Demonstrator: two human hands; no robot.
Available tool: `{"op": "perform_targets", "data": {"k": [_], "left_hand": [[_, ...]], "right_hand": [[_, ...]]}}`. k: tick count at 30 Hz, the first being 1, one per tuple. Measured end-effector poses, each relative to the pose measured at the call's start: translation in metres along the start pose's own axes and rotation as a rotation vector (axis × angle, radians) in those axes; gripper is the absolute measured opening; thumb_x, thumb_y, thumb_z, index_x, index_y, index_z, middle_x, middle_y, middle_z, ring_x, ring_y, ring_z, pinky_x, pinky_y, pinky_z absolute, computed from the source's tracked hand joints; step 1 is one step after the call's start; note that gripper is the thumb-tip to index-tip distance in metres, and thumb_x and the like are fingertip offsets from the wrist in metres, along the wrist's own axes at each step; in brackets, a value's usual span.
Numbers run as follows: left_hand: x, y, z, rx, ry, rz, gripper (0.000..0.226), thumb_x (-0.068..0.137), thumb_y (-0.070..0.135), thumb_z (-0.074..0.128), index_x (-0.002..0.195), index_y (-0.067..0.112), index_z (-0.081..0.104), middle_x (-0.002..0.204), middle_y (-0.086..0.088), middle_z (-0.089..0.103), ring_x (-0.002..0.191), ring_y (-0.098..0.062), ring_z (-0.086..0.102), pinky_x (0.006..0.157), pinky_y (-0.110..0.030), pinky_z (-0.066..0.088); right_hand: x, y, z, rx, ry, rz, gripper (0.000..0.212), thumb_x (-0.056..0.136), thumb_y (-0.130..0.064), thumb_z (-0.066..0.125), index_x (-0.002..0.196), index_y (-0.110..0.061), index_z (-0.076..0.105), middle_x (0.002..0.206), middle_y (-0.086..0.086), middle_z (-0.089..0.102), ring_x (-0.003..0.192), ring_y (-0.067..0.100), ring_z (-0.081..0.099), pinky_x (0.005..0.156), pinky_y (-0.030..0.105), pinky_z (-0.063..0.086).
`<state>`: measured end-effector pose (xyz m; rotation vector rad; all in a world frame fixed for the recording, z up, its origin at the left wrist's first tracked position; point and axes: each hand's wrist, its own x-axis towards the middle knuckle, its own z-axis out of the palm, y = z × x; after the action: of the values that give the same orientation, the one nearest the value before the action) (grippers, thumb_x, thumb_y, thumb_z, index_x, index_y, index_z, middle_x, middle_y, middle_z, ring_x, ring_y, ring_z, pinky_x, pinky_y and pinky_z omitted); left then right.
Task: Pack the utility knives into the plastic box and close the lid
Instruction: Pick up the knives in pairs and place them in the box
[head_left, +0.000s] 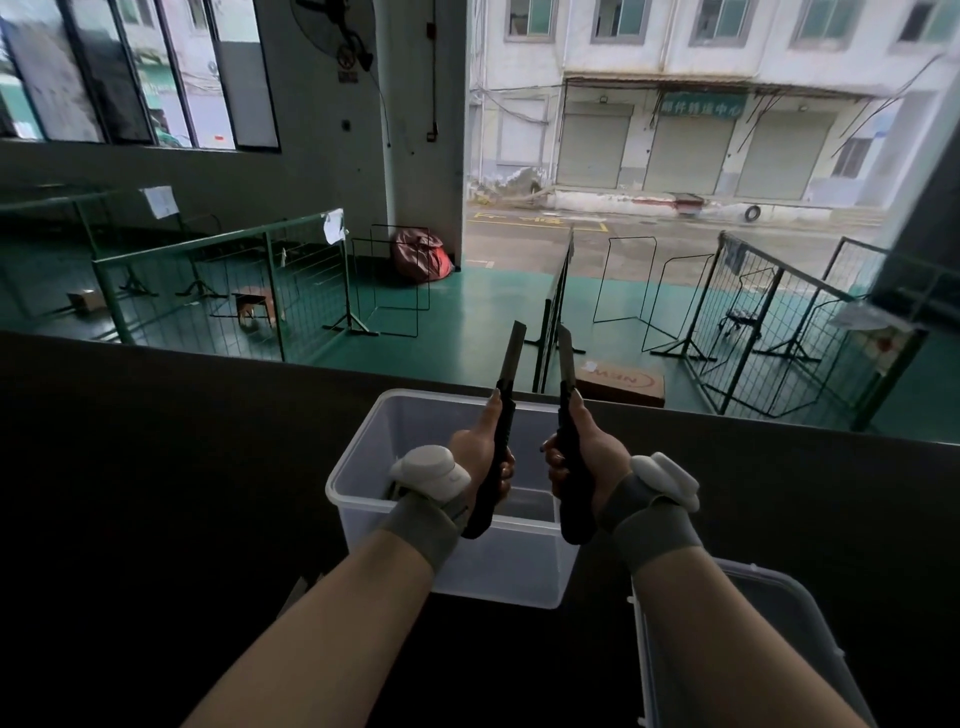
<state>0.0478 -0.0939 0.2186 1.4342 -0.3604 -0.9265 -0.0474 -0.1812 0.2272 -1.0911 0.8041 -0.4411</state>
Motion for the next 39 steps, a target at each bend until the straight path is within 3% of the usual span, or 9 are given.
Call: {"op": "perform_targets", "data": {"k": [10, 13, 16, 22, 26, 28, 33, 36, 39], "left_hand": [[0.009, 0.005, -0.003, -0.036, 0.011, 0.035, 0.056, 0.097, 0.047, 0.037, 0.059, 0.007, 0.042, 0.031, 0.003, 0.042, 0.022, -0.008, 0.036, 0.031, -0.010, 0.031], [0.009, 0.006, -0.004, -0.074, 0.016, 0.029, 0.052, 0.101, 0.038, 0.034, 0.063, 0.004, 0.043, 0.045, -0.003, 0.043, 0.024, -0.007, 0.037, 0.030, -0.009, 0.031], [0.008, 0.008, -0.006, -0.093, 0.035, 0.000, 0.044, 0.103, 0.028, 0.032, 0.070, 0.003, 0.043, 0.062, -0.007, 0.040, 0.039, -0.011, 0.042, 0.030, -0.011, 0.034], [0.002, 0.009, -0.008, -0.073, -0.017, -0.023, 0.034, 0.103, 0.021, 0.032, 0.075, 0.008, 0.044, 0.065, -0.008, 0.047, 0.035, -0.012, 0.051, 0.041, -0.024, 0.047], [-0.002, 0.009, -0.011, -0.041, -0.080, 0.002, 0.024, 0.102, 0.033, 0.033, 0.106, 0.011, 0.043, 0.074, -0.012, 0.055, 0.055, -0.021, 0.058, 0.055, -0.035, 0.052], [-0.002, 0.009, -0.013, -0.015, -0.092, -0.029, 0.026, 0.101, 0.039, 0.031, 0.113, 0.018, 0.040, 0.076, -0.011, 0.055, 0.061, -0.023, 0.055, 0.061, -0.038, 0.050], [0.010, 0.006, -0.014, -0.070, -0.036, -0.020, 0.034, 0.100, 0.042, 0.033, 0.096, 0.011, 0.043, 0.064, -0.004, 0.044, 0.034, -0.011, 0.045, 0.042, -0.021, 0.041], [0.013, 0.008, -0.012, -0.062, 0.014, -0.001, 0.041, 0.101, 0.040, 0.033, 0.077, 0.008, 0.046, 0.063, -0.004, 0.046, 0.030, -0.009, 0.046, 0.040, -0.020, 0.040], [0.014, 0.009, -0.009, -0.084, 0.018, 0.048, 0.045, 0.100, 0.038, 0.036, 0.072, 0.006, 0.049, 0.063, -0.006, 0.048, 0.036, -0.013, 0.050, 0.042, -0.022, 0.041]], "right_hand": [[0.001, -0.007, 0.005, 0.020, -0.011, -0.027, 0.054, 0.099, -0.044, 0.034, 0.066, -0.003, 0.050, 0.058, 0.005, 0.040, 0.037, 0.013, 0.038, 0.045, 0.024, 0.032], [-0.001, -0.009, 0.005, 0.069, -0.043, 0.000, 0.050, 0.101, -0.037, 0.029, 0.070, -0.003, 0.049, 0.060, 0.005, 0.039, 0.046, 0.014, 0.036, 0.047, 0.025, 0.032], [0.000, -0.008, 0.005, 0.126, -0.068, 0.027, 0.043, 0.102, -0.031, 0.030, 0.075, -0.004, 0.049, 0.063, 0.005, 0.040, 0.052, 0.015, 0.038, 0.051, 0.026, 0.033], [-0.001, -0.007, 0.000, 0.154, -0.104, 0.069, 0.032, 0.102, -0.021, 0.034, 0.077, -0.005, 0.047, 0.067, 0.007, 0.042, 0.058, 0.017, 0.040, 0.058, 0.028, 0.037], [0.003, -0.006, -0.004, 0.062, -0.060, -0.003, 0.029, 0.100, -0.027, 0.039, 0.088, -0.005, 0.051, 0.073, 0.013, 0.052, 0.064, 0.024, 0.053, 0.061, 0.038, 0.047], [0.005, -0.005, -0.006, 0.031, -0.025, -0.002, 0.028, 0.100, -0.030, 0.040, 0.095, -0.005, 0.050, 0.072, 0.013, 0.051, 0.061, 0.024, 0.052, 0.057, 0.037, 0.047], [0.010, -0.005, -0.007, 0.044, -0.011, 0.075, 0.037, 0.101, -0.033, 0.035, 0.079, -0.007, 0.050, 0.064, 0.006, 0.043, 0.048, 0.015, 0.041, 0.044, 0.025, 0.038], [0.007, -0.008, -0.005, 0.124, -0.055, 0.089, 0.036, 0.102, -0.026, 0.032, 0.077, -0.005, 0.047, 0.065, 0.006, 0.041, 0.053, 0.015, 0.039, 0.050, 0.025, 0.037], [0.006, -0.008, -0.007, 0.154, -0.075, 0.024, 0.033, 0.102, -0.025, 0.033, 0.080, -0.004, 0.048, 0.069, 0.010, 0.045, 0.058, 0.019, 0.044, 0.057, 0.031, 0.040]]}}
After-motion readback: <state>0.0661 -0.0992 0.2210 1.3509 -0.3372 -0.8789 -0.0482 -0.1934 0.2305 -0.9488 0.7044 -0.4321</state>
